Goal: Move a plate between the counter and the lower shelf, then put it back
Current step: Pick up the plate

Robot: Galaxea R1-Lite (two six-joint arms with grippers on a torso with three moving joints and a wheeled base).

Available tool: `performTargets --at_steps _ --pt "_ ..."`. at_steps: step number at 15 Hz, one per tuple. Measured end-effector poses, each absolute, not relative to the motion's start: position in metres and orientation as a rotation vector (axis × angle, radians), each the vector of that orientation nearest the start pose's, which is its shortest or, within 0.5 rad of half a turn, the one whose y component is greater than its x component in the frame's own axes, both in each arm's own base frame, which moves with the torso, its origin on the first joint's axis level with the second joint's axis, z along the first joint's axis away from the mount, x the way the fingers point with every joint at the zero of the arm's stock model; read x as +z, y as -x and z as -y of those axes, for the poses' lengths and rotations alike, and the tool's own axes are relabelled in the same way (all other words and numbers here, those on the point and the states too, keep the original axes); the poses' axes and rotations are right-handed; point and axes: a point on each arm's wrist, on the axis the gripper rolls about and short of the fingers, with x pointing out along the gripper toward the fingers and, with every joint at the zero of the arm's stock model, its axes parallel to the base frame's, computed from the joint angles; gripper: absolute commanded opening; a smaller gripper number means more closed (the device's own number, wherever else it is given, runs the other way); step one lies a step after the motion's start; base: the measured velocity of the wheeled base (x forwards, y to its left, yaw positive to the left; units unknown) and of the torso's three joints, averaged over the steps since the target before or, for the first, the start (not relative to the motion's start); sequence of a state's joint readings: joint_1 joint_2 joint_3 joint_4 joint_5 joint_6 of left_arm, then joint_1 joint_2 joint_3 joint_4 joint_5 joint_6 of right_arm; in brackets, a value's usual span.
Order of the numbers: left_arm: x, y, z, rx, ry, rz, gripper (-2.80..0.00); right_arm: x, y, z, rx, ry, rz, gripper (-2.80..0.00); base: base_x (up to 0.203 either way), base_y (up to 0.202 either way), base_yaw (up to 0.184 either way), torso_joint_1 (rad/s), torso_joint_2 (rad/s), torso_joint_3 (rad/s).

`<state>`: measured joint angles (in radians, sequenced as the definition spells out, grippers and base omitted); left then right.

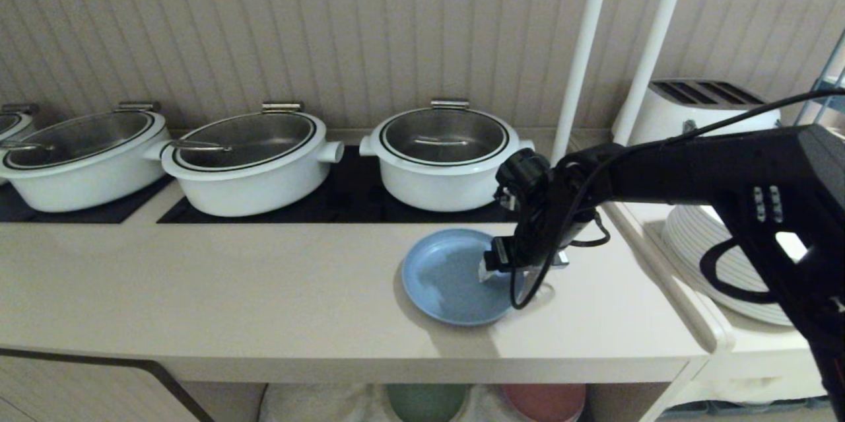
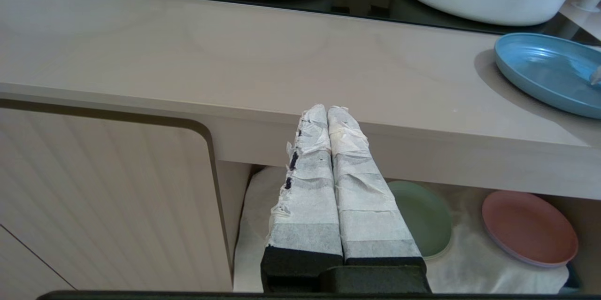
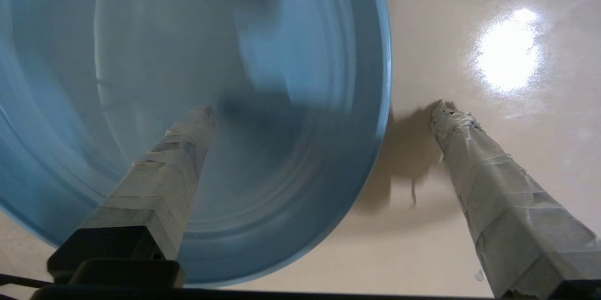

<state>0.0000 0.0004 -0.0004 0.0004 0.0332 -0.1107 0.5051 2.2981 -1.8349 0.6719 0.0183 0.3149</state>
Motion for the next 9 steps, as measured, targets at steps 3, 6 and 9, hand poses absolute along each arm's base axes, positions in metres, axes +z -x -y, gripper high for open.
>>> performTargets --at_steps 3,6,9 --pt "0.076 0.023 -0.001 0.033 0.112 0.002 -2.8 0.12 -0.382 -0.205 0.27 -0.01 -1.167 0.0 0.0 0.0 0.0 0.0 0.0 0.0" --pt "0.076 0.023 -0.001 0.033 0.111 0.002 -2.8 0.119 -0.386 -0.198 0.254 -0.02 -1.168 0.0 0.0 0.0 0.0 0.0 0.0 0.0" --pt "0.076 0.023 -0.001 0.033 0.111 0.002 -2.8 0.119 -0.388 -0.194 0.245 -0.026 -1.17 0.0 0.0 0.0 0.0 0.0 0.0 0.0"
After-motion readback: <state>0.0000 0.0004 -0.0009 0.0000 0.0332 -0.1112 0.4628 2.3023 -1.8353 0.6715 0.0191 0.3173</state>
